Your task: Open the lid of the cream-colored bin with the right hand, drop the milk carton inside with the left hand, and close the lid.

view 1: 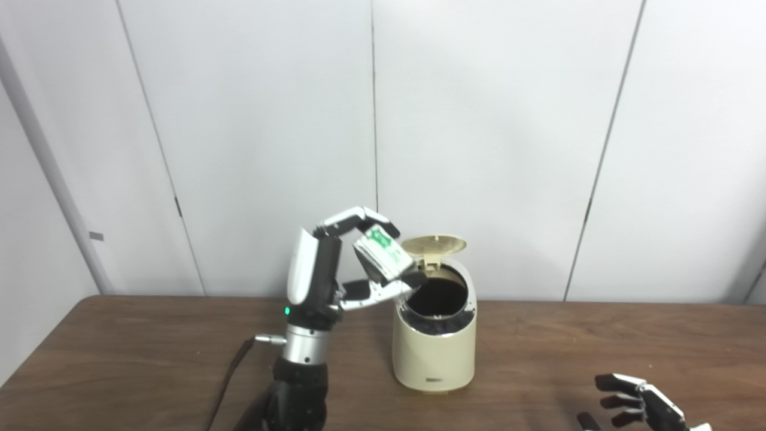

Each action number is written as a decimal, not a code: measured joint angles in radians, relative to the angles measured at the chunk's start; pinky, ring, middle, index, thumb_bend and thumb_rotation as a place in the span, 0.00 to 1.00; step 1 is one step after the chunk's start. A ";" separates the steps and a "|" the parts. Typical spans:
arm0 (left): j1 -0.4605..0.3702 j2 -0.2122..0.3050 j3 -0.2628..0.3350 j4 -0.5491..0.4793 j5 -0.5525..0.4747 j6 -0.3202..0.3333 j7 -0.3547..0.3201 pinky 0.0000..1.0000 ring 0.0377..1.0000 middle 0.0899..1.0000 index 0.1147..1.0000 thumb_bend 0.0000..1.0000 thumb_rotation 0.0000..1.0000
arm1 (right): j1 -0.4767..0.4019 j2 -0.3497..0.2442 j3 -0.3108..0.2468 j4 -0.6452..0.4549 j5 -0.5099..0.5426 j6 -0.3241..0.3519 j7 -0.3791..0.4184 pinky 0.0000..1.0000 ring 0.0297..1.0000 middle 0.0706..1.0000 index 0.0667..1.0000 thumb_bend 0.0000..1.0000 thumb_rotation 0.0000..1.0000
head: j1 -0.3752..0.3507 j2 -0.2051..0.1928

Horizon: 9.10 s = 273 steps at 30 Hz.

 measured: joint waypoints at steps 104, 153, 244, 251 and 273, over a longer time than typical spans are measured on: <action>-0.146 -0.169 -0.074 0.402 -0.365 -0.003 -0.056 0.43 0.45 0.43 0.41 0.50 0.00 | 0.034 0.024 0.116 -0.032 -0.113 0.013 -0.091 0.46 0.56 0.59 0.59 0.25 0.20 | -0.141 0.031; 0.022 -0.230 0.233 0.140 -0.448 -0.001 -0.569 0.39 0.39 0.40 0.40 0.36 0.65 | 0.035 0.029 0.126 -0.065 -0.085 0.051 -0.027 0.48 0.58 0.61 0.62 0.30 0.45 | -0.126 0.017; 0.654 -0.218 0.407 -0.337 -0.350 0.022 -0.634 0.61 0.66 0.65 0.63 0.09 0.52 | -0.682 -0.204 0.384 0.084 -0.245 0.367 0.552 0.82 0.91 0.82 0.82 0.71 0.80 | 0.063 0.028; 0.655 -0.215 0.406 -0.340 -0.369 0.030 -0.639 0.62 0.67 0.65 0.63 0.11 0.51 | -0.645 -0.204 0.384 0.000 -0.249 0.374 0.561 0.83 0.85 0.75 0.74 0.71 0.81 | 0.057 0.040; 0.670 -0.199 0.405 -0.362 -0.422 0.085 -0.649 0.61 0.66 0.65 0.63 0.12 0.52 | -0.572 -0.187 0.376 -0.037 -0.228 0.491 0.640 0.79 0.86 0.79 0.78 0.68 0.78 | 0.049 0.071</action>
